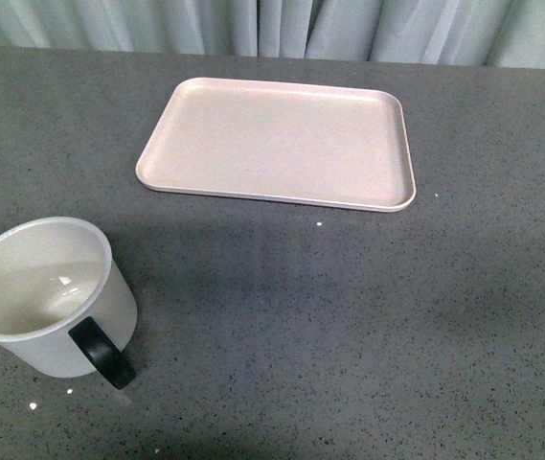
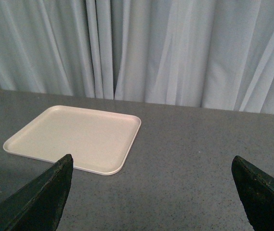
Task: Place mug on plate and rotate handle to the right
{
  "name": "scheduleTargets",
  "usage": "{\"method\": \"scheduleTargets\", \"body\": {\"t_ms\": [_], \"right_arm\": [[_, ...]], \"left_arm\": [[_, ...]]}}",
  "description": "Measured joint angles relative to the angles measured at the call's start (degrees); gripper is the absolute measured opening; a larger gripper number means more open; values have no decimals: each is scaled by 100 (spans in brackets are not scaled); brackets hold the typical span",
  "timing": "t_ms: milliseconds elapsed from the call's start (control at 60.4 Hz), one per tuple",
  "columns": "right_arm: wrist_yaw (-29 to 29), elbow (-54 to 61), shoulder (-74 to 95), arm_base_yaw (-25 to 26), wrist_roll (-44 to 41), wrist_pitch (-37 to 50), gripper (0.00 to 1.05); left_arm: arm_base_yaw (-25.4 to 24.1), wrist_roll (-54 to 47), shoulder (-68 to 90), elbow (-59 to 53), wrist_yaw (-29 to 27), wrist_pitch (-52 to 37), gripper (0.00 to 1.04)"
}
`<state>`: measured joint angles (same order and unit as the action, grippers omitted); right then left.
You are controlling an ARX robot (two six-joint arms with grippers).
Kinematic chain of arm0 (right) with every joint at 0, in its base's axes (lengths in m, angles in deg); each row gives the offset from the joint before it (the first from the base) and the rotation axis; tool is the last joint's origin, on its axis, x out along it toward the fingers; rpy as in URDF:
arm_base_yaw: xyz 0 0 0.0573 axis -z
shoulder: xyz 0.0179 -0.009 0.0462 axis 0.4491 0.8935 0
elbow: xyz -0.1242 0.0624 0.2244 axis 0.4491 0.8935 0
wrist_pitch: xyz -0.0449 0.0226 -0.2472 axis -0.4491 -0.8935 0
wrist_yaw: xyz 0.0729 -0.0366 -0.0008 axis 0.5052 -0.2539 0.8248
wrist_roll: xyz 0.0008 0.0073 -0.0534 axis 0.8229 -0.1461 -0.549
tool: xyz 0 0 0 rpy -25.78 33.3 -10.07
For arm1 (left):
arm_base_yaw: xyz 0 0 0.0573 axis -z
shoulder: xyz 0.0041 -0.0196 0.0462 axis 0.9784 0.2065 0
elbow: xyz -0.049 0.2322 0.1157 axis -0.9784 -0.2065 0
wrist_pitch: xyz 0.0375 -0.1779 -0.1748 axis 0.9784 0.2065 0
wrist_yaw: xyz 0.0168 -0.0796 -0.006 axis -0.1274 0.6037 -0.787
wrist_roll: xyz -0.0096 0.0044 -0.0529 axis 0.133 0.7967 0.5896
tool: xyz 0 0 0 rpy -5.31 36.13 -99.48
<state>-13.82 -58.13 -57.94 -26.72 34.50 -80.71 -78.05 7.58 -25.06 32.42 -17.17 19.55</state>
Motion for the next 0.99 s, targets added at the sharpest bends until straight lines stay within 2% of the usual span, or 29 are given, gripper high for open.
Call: {"method": "scheduleTargets", "body": {"t_ms": [464,497,530,596,746,994], "right_arm": [[-2,0,0,0,0,0,96],[-2,0,0,0,0,0,95],[-2,0,0,0,0,0,95],[2,0,-2,0,0,0,95],[0,0,0,0,0,0,95],[0,0,0,0,0,0,95]], "left_arm": [[0,15,13,7,9,15,95],[-42,138,216,170,118,472,95],[-70,258,955,691,243,1576,95],[-175,280,2085,1161,304,2216,95],[-66,374,4028,1464,232,1377,95],[389,485,5886,2017,-157,452,95]]}}
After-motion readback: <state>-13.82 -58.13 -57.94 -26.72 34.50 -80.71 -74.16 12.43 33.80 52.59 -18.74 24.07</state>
